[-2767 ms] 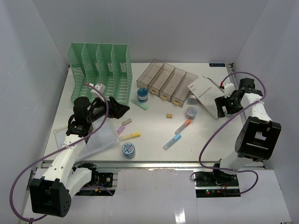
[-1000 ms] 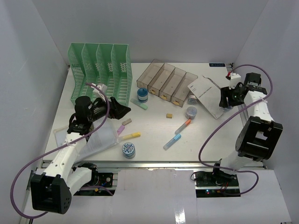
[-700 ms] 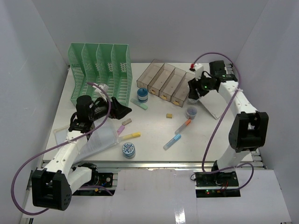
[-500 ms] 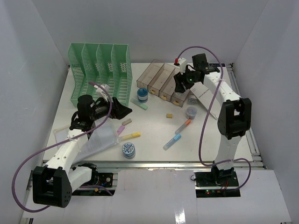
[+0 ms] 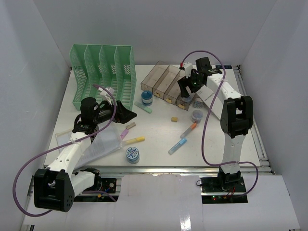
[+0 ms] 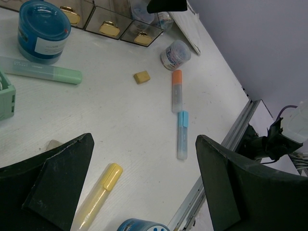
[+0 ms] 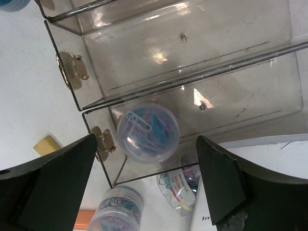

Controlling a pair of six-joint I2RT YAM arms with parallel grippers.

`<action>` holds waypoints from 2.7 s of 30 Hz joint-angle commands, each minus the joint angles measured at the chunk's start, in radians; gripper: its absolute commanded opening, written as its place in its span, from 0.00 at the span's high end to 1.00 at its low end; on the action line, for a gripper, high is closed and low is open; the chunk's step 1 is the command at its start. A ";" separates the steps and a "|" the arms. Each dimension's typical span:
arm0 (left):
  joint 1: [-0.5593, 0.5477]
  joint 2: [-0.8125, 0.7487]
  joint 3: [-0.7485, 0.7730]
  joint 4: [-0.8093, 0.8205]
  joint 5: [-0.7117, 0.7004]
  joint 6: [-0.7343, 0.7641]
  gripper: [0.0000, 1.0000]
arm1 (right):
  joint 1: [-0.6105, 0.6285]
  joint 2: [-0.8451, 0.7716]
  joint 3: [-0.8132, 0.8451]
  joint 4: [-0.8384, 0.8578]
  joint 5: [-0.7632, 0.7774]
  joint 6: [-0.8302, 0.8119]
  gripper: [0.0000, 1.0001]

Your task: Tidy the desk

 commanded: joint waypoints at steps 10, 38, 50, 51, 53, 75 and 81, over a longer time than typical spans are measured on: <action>-0.159 0.038 -0.008 0.068 0.050 -0.002 0.02 | -0.118 -0.330 -0.162 0.023 -0.206 0.073 0.10; -0.783 1.205 1.348 -0.492 -0.721 0.105 0.04 | -0.756 -0.685 -0.771 -0.010 -0.735 -0.096 0.06; -0.805 1.331 1.505 -0.546 -0.735 0.132 0.02 | -0.763 -0.681 -0.770 -0.021 -0.756 -0.108 0.06; -0.805 1.339 1.515 -0.548 -0.733 0.134 0.02 | -0.763 -0.680 -0.769 -0.022 -0.757 -0.108 0.06; -0.804 1.355 1.532 -0.553 -0.738 0.134 0.02 | -0.764 -0.678 -0.769 -0.024 -0.758 -0.109 0.06; -0.809 1.415 1.599 -0.547 -0.787 0.127 0.47 | -0.764 -0.665 -0.767 -0.037 -0.770 -0.121 0.10; -0.809 1.381 1.588 -0.532 -0.768 0.128 0.86 | -0.766 -0.663 -0.769 -0.036 -0.768 -0.122 0.10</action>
